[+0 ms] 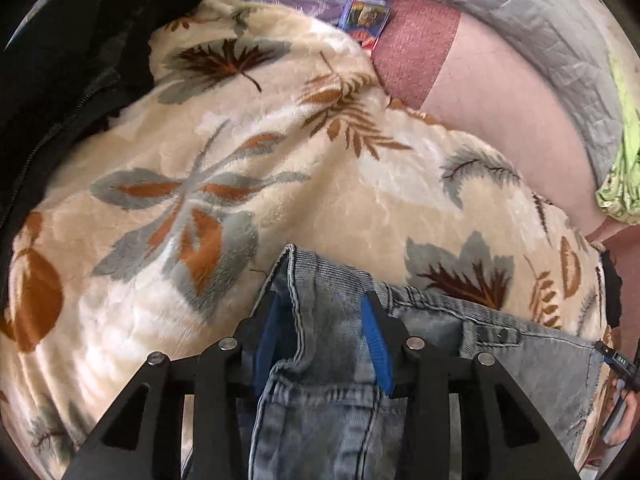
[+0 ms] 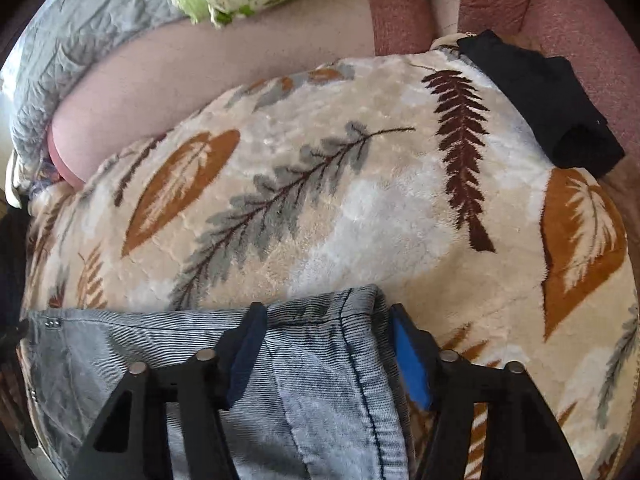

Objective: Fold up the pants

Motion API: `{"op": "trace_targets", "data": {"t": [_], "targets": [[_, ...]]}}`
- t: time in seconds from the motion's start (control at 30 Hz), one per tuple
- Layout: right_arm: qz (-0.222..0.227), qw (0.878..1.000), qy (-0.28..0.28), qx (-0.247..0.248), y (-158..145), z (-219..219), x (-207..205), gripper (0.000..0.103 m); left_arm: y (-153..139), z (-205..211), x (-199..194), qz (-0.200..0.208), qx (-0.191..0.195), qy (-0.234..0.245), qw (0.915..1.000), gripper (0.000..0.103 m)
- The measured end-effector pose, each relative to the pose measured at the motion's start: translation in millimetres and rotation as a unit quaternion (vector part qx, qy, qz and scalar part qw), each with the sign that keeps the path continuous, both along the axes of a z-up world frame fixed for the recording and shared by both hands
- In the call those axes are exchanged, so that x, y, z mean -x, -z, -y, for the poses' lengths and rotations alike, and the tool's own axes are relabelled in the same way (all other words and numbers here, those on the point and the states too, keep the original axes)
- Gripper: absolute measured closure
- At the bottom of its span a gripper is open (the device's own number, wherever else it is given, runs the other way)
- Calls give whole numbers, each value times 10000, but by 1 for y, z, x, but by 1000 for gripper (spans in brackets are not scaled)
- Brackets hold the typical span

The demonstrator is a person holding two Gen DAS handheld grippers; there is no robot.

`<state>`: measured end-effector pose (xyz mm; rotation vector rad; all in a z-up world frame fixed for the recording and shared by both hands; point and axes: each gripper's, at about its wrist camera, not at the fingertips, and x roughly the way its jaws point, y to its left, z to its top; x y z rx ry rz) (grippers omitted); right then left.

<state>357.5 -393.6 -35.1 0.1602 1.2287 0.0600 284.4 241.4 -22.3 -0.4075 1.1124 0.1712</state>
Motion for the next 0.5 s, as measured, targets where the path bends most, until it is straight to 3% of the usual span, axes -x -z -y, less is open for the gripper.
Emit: {"op": "trace_targets", "data": {"t": [0.07,0.1,0.13,0.27,0.5], "targets": [[-61,9999,-42,71,4,1,-3,60,8,0,-5,-123,-22,-12,9999,66],[-64,9998,-65,182,5,0,-2,70,9,2,-8,-141,-160,-10,9998,85],[-55,9997,-96,239,4,0,-3,71,10,3,-11,-222,-301,7,9993,100],[196,9990,-137,373,-7,-4,-2,86,6,12,-15,-245,-663,-18,9975,100],[936,9956,6,110,-63,4,29,87,-57,14,28,673,-655,-139,9955,100]]}}
